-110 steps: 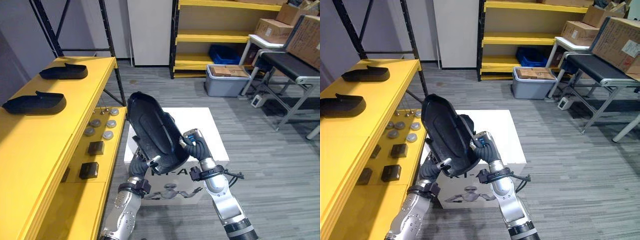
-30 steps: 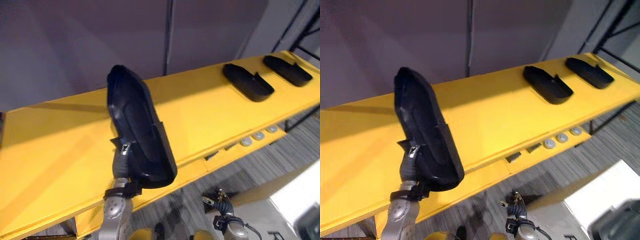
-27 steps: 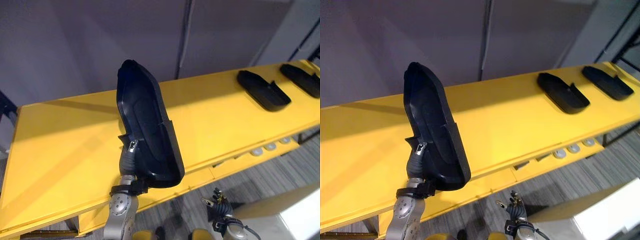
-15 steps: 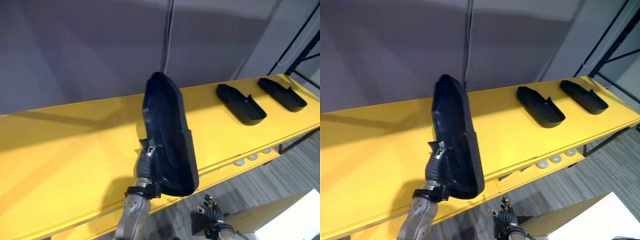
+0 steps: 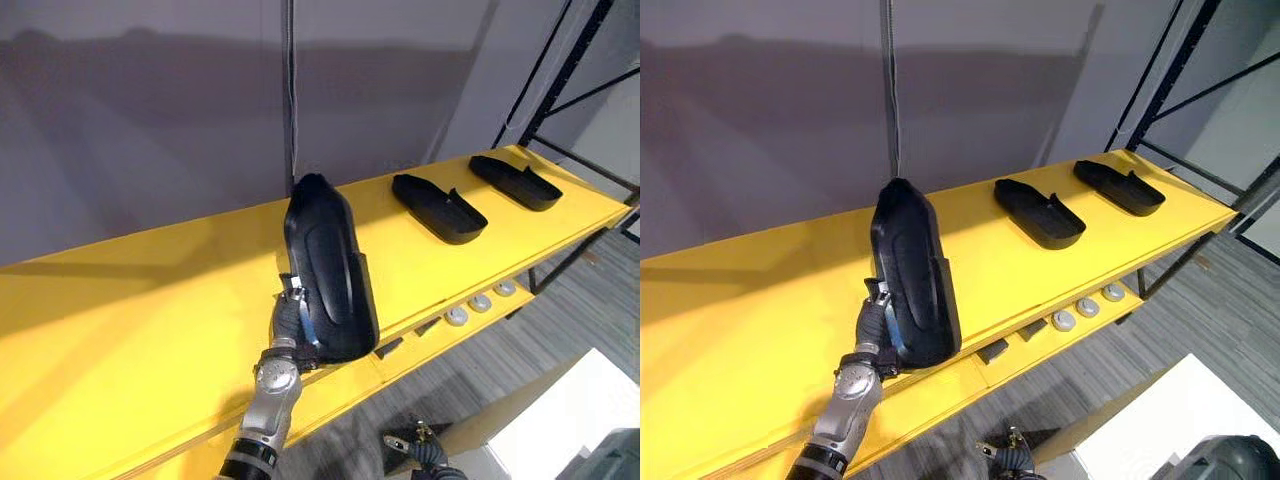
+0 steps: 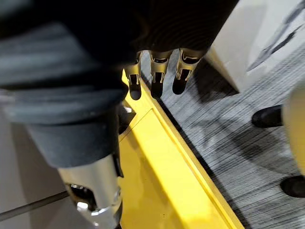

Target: Walk over and take plastic housings, then place them on the shelf

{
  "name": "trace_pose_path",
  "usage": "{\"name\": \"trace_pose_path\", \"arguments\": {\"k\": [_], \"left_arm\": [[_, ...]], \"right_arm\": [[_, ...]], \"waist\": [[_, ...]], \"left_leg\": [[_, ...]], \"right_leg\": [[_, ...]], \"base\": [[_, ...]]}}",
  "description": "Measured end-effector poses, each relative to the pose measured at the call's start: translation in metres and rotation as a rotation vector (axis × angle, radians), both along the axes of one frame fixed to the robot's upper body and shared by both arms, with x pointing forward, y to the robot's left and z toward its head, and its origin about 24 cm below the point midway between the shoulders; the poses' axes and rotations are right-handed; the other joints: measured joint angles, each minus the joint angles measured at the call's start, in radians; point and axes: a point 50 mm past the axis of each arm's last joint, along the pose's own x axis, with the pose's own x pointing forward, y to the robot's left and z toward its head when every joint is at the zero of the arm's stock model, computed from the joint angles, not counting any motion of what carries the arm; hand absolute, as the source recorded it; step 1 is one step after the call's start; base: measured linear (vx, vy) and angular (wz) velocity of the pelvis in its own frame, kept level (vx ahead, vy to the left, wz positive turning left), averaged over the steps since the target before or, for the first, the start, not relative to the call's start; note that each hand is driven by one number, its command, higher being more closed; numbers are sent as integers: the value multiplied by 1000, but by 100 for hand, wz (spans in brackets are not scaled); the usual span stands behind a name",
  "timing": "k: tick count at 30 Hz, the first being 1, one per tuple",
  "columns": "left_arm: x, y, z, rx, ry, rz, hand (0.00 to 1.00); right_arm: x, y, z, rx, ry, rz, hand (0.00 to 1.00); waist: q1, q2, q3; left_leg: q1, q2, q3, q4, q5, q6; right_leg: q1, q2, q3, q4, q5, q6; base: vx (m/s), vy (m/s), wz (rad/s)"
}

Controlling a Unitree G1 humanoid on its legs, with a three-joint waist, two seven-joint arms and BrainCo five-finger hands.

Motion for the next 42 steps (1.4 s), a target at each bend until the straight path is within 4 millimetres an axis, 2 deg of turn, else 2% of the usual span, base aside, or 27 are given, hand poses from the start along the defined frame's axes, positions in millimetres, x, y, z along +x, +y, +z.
{"name": "trace_pose_path", "arguments": {"k": [4, 7, 10, 13, 14, 18, 20, 23, 28, 42], "left_arm": [[7, 9, -3, -22, 27, 57, 100], [17, 17, -4, -59, 49, 101, 100], [25, 24, -1, -87, 54, 140, 100], [33, 29, 3, -103, 48, 165, 100], [36, 31, 5, -110, 48, 178, 0], [49, 40, 14, -133, 32, 218, 0], [56, 47, 19, -134, 25, 241, 0], [61, 50, 23, -163, 24, 255, 0], [62, 53, 23, -196, 30, 274, 0], [54, 55, 20, -228, 12, 256, 0]], "right_arm": [[-2, -5, -1, -17, 12, 9, 0], [-1, -11, 0, -36, 12, 23, 0], [-2, -16, 0, -53, 17, 37, 0], [-4, -18, -2, -59, 29, 37, 0], [-6, -19, -3, -60, 37, 37, 0], [-2, -22, -2, -69, 36, 43, 0], [6, -23, 0, -72, 19, 49, 0], [10, -24, 1, -75, 9, 51, 0], [16, -24, 3, -76, -7, 54, 0], [18, -31, 4, -85, -6, 39, 0]], "waist": [[-20, 6, -1], [-24, 11, -2], [-46, 12, -3], [-50, 13, -3], [-53, 15, -3], [-65, 24, -4], [-81, 26, -2], [-81, 29, 0], [-82, 35, 9], [-80, 37, 16]], "left_leg": [[6, -2, 2, -51, 37, -5], [20, 0, 22, -86, 57, -13], [21, 0, 22, -107, 66, -25], [20, 0, 26, -118, 69, -26], [20, 1, 26, -120, 70, -26], [15, 1, 31, -127, 75, -18], [14, 1, 31, -128, 76, -15], [14, 0, 23, -128, 76, -15], [15, -1, 20, -127, 75, -15], [15, -1, 18, -128, 76, -13]], "right_leg": [[-1, 1, 2, -38, 35, -6], [-2, 7, 23, -65, 44, -4], [-3, 7, 23, -86, 49, -2], [-8, 8, 23, -94, 56, -2], [-9, 9, 23, -94, 59, 0], [-15, 11, 25, -89, 69, -9], [-16, 12, 25, -89, 69, -9], [-17, 12, 25, -89, 69, -9], [-15, 11, 25, -90, 69, -9], [-14, 10, 22, -95, 70, -8]], "base": [[-118, -35, -2], [-95, -23, -18], [-60, -28, -5], [-9, -10, -4], [0, 0, 0], [62, 6, -4], [35, 1, -3], [11, 0, -1], [-17, -6, 0], [-17, -6, 0]]}}
